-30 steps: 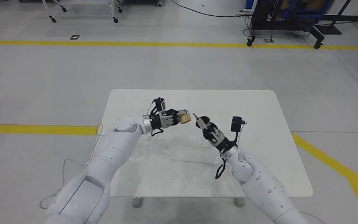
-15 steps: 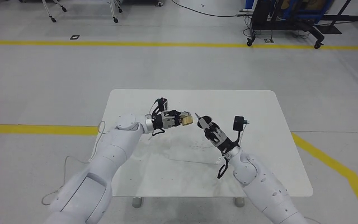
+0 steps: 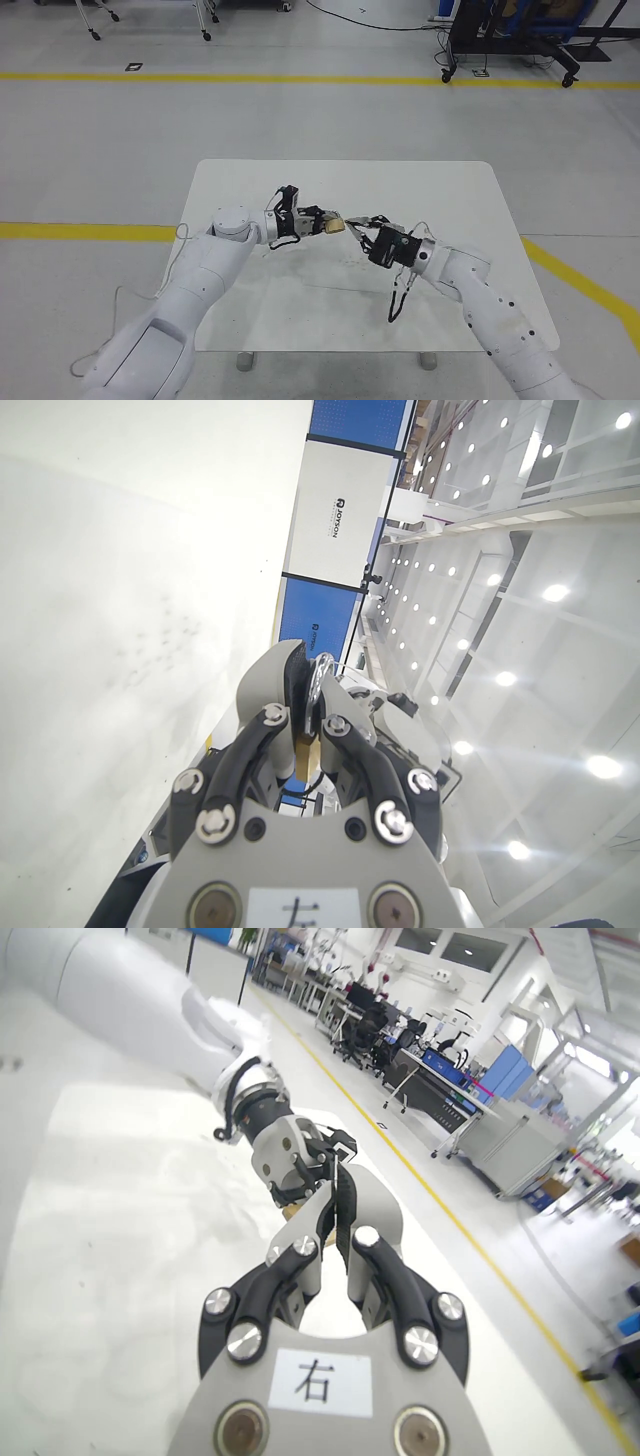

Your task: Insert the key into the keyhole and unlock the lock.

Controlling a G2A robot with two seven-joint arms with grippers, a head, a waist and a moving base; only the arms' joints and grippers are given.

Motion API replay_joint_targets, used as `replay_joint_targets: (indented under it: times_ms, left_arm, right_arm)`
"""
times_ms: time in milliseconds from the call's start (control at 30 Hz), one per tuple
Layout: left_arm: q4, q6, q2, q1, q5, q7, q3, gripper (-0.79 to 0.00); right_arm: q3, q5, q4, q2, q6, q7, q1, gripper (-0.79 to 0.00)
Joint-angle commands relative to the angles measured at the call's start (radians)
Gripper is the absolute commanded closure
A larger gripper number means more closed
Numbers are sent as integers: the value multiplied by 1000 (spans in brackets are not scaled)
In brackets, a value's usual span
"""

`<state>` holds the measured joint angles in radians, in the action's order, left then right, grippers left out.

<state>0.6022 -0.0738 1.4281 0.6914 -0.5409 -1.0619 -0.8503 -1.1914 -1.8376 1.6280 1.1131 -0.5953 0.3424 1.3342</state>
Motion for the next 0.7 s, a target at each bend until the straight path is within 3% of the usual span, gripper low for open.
replay_joint_targets:
  times_ms: [0, 67, 400, 667]
  left_arm:
    - [14, 10, -4, 6, 6, 5, -6, 0]
    - [26, 22, -6, 15, -3, 15, -16, 0]
    - [50, 29, -7, 34, -6, 58, -24, 0]
    - [100, 56, -19, 71, -44, 158, -82, 0]
  right_arm:
    - [2, -210, 62, -13, 6, -37, 21, 0]
    - [-1, -287, 100, -20, 20, -67, 39, 0]
    - [0, -297, 106, -20, 37, -81, 45, 0]
    - [134, -579, 176, -6, 179, -345, 60, 0]
